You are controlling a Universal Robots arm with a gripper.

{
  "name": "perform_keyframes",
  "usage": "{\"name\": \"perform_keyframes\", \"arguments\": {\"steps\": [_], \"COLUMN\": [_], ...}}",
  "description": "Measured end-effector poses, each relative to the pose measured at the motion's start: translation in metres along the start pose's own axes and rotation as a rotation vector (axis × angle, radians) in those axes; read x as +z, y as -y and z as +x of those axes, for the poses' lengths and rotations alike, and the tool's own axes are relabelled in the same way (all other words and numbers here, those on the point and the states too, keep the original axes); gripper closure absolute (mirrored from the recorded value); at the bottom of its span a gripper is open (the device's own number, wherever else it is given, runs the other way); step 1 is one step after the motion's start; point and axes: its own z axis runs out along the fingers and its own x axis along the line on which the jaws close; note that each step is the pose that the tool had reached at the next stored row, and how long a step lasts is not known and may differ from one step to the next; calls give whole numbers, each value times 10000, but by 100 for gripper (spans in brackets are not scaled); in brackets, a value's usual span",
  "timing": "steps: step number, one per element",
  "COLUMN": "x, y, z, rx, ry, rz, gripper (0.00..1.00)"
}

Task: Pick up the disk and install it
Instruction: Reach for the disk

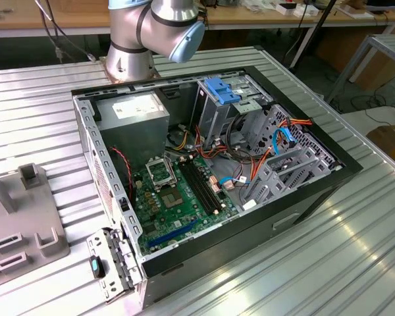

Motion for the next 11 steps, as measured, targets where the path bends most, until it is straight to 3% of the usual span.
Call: {"name": "perform_keyframes", "arguments": {"steps": [2, 6, 11], "x": [0, 0, -1], "y": [0, 6, 7], "z": [3, 74, 95], "rx": [1, 1, 1], "ry": [0, 1, -1], "rz": [0, 0, 0], "gripper": [89, 89, 89]}}
